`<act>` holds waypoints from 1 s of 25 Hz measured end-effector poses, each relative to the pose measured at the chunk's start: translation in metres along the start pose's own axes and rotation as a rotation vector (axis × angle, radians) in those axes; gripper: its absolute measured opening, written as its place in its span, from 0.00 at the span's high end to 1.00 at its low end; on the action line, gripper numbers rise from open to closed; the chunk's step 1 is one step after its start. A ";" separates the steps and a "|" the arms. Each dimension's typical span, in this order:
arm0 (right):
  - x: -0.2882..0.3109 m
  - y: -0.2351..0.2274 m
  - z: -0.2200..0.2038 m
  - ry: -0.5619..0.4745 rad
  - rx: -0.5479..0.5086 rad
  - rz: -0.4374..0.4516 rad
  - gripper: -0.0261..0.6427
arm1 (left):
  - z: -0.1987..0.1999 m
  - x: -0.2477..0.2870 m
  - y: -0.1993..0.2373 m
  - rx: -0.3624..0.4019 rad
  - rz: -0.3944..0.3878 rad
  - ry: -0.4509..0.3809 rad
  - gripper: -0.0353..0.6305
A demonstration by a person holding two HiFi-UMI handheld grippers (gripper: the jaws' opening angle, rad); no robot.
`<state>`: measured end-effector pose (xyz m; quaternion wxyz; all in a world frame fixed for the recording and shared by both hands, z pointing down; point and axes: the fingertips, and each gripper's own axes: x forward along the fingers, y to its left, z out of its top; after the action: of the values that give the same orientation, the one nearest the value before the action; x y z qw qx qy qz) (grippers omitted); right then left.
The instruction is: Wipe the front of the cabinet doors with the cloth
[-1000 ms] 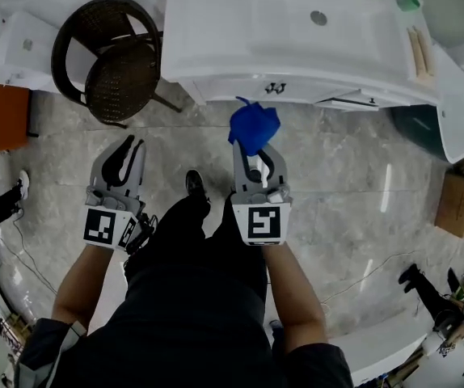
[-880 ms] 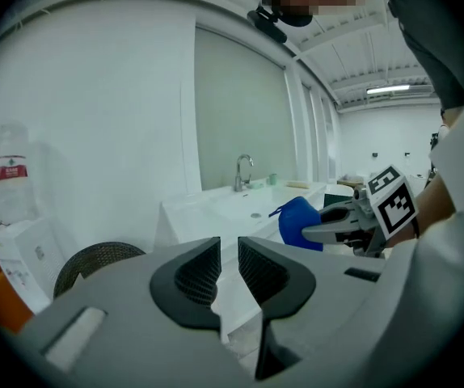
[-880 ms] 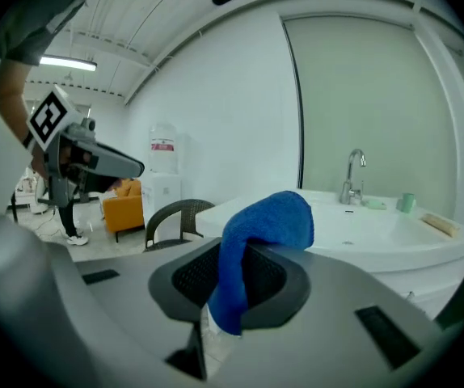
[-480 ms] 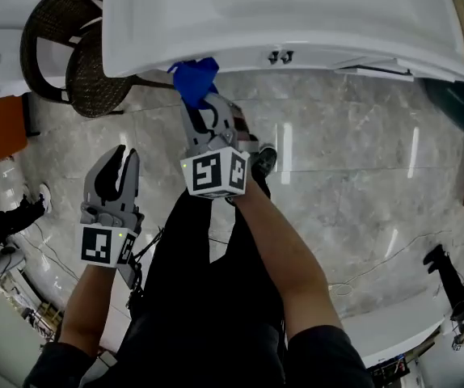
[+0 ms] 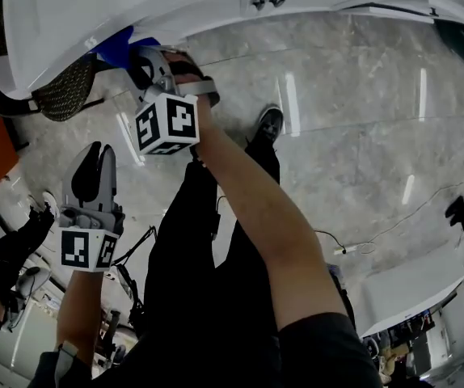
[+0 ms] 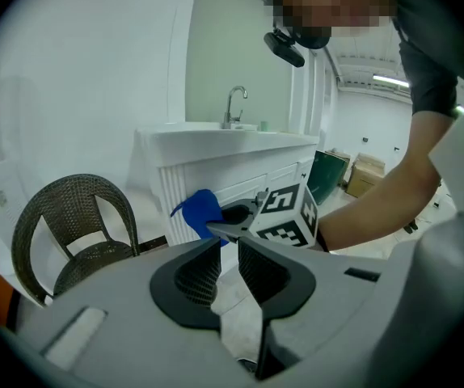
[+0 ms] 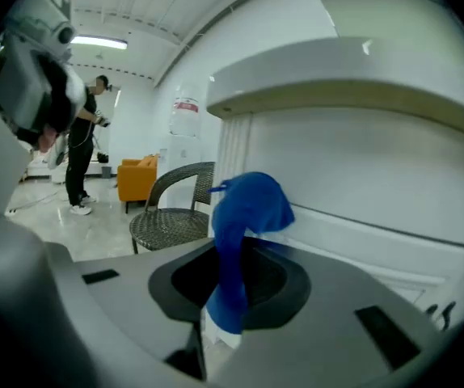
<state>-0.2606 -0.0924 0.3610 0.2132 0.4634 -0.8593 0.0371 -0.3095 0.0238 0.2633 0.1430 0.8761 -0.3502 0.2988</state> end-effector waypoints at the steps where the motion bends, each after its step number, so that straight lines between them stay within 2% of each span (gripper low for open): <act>1: 0.002 -0.011 -0.007 0.009 0.037 -0.020 0.88 | -0.002 0.004 -0.003 -0.003 -0.006 0.004 0.84; 6: -0.008 -0.068 -0.038 0.033 0.182 -0.125 0.88 | -0.008 0.027 -0.022 -0.021 -0.029 0.014 0.84; 14: -0.066 -0.155 -0.098 0.032 0.434 -0.353 0.88 | -0.005 0.056 -0.058 -0.017 -0.077 0.041 0.84; 18: -0.092 -0.182 -0.115 0.040 0.458 -0.433 0.88 | -0.004 0.065 -0.066 -0.011 -0.097 0.041 0.84; 25: -0.113 -0.189 -0.124 0.026 0.522 -0.538 0.88 | -0.010 0.056 -0.060 -0.008 -0.125 0.027 0.84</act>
<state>-0.0120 -0.0789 0.4026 0.1008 0.7108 -0.6657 0.2037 -0.2393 0.0419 0.3040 0.1698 0.8916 -0.2940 0.2995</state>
